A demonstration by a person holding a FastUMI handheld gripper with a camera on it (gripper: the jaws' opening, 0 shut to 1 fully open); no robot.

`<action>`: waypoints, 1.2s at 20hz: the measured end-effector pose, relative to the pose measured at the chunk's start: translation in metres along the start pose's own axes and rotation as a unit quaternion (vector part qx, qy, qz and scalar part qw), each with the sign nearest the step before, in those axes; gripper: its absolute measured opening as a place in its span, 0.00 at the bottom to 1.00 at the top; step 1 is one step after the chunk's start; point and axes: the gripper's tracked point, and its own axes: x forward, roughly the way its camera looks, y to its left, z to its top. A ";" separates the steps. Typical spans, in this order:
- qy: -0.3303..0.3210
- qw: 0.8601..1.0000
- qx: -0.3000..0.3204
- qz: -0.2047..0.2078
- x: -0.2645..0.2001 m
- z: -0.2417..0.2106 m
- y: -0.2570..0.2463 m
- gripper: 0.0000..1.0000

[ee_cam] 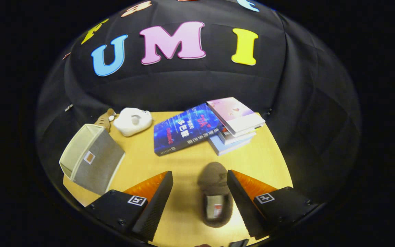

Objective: Open the storage box then place both shoes into the box .Put the left shoe in first, then the right shoe, with the right side of both shoes facing outward in a uniform manner.

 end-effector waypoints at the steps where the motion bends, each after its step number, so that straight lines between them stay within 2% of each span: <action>1: 0.010 1.000 -0.002 0.001 0.002 -0.010 -0.015 0.99; 4: 0.034 0.999 -0.019 0.002 0.011 -0.040 -0.055 0.99; 7: 0.062 0.997 -0.043 0.030 0.026 -0.071 -0.060 0.99; 10: 0.077 0.994 -0.073 0.032 0.044 -0.092 -0.064 1.00; 15: 0.101 0.993 -0.063 0.012 0.083 -0.102 -0.075 0.99; 19: 0.120 0.992 -0.021 0.005 0.109 -0.107 -0.076 0.99; 21: 0.132 0.991 -0.008 0.017 0.112 -0.111 -0.068 0.89; 24: 0.126 0.992 -0.023 0.023 0.114 -0.110 -0.057 0.62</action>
